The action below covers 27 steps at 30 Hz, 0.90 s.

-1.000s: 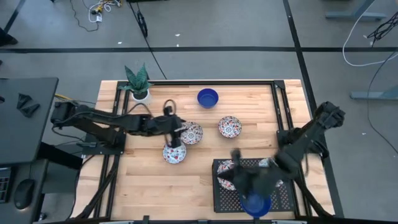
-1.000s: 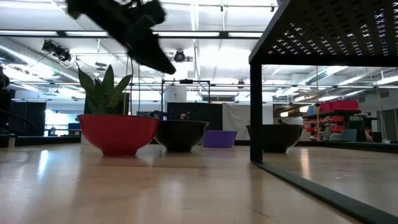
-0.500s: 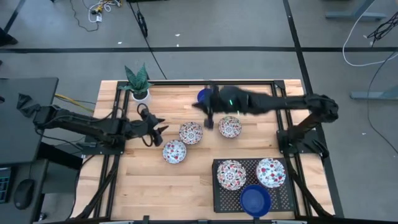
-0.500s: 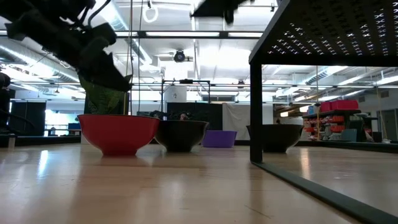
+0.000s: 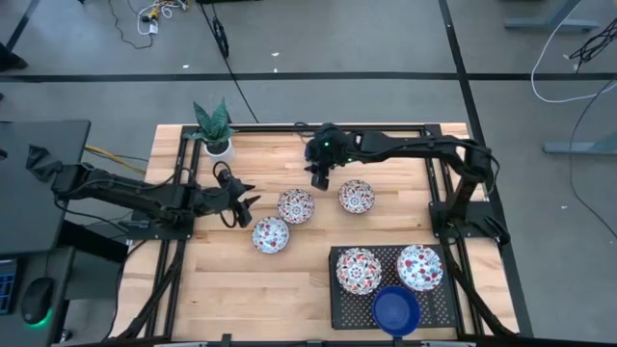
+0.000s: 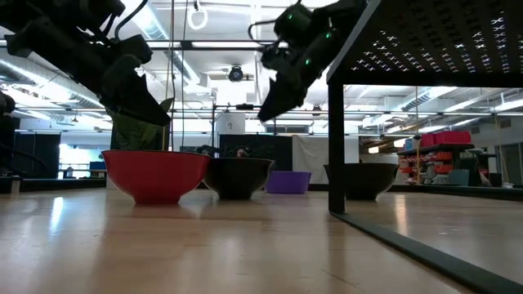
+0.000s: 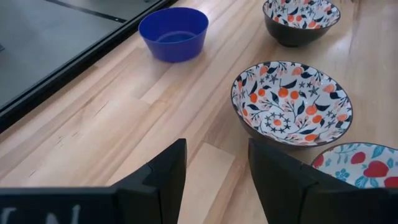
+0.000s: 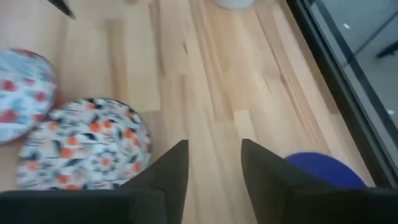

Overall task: Pick & Place Mini bowls
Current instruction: Stack the blue bowl on top of the stacked blue bowl on the shelf

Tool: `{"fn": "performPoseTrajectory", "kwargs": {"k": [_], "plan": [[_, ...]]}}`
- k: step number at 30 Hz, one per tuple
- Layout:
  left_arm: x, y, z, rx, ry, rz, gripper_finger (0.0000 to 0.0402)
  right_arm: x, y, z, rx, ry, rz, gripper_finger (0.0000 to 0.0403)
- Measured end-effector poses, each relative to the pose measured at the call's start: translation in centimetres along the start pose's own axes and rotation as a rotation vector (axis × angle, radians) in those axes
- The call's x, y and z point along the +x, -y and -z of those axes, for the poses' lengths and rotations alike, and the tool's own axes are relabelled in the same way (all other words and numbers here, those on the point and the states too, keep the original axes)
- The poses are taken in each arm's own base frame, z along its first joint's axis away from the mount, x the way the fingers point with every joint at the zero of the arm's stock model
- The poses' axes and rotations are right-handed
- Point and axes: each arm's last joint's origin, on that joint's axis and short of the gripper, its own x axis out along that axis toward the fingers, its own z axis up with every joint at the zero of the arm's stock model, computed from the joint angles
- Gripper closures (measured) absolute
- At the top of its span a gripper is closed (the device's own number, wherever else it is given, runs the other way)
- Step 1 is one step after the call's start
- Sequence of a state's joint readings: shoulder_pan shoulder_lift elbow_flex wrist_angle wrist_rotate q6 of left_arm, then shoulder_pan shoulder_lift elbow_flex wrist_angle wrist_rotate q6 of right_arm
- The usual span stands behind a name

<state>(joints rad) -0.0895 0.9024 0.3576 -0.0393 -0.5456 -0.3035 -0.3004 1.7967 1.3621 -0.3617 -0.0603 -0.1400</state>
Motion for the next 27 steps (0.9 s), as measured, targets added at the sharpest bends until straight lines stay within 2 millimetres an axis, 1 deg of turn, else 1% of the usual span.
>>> {"fn": "performPoseTrajectory", "kwargs": {"k": [3,6,11,18,23,27], "plan": [[0.0,0.0,0.0,-0.003,0.003,0.003,0.0225,1.7,0.2,0.9,-0.026,-0.063,0.051,0.0238],[0.0,0.0,-0.1,-0.004,0.003,0.012,0.0225,3.2,0.3,1.8,-0.065,-0.127,0.102,0.0234],[0.0,0.1,-0.1,-0.006,0.006,0.015,0.0225,4.9,0.6,3.0,-0.093,-0.200,0.150,0.0234],[0.0,0.1,-0.1,-0.007,0.007,0.015,0.0225,5.2,1.6,4.0,-0.089,-0.269,0.154,0.0237],[0.0,0.1,-0.1,-0.006,0.007,0.015,0.0225,5.1,2.5,4.2,-0.076,-0.279,0.165,0.0255],[0.0,0.1,-0.1,-0.006,0.007,0.015,0.0225,5.4,2.7,4.5,-0.082,-0.294,0.155,0.0269]]}}
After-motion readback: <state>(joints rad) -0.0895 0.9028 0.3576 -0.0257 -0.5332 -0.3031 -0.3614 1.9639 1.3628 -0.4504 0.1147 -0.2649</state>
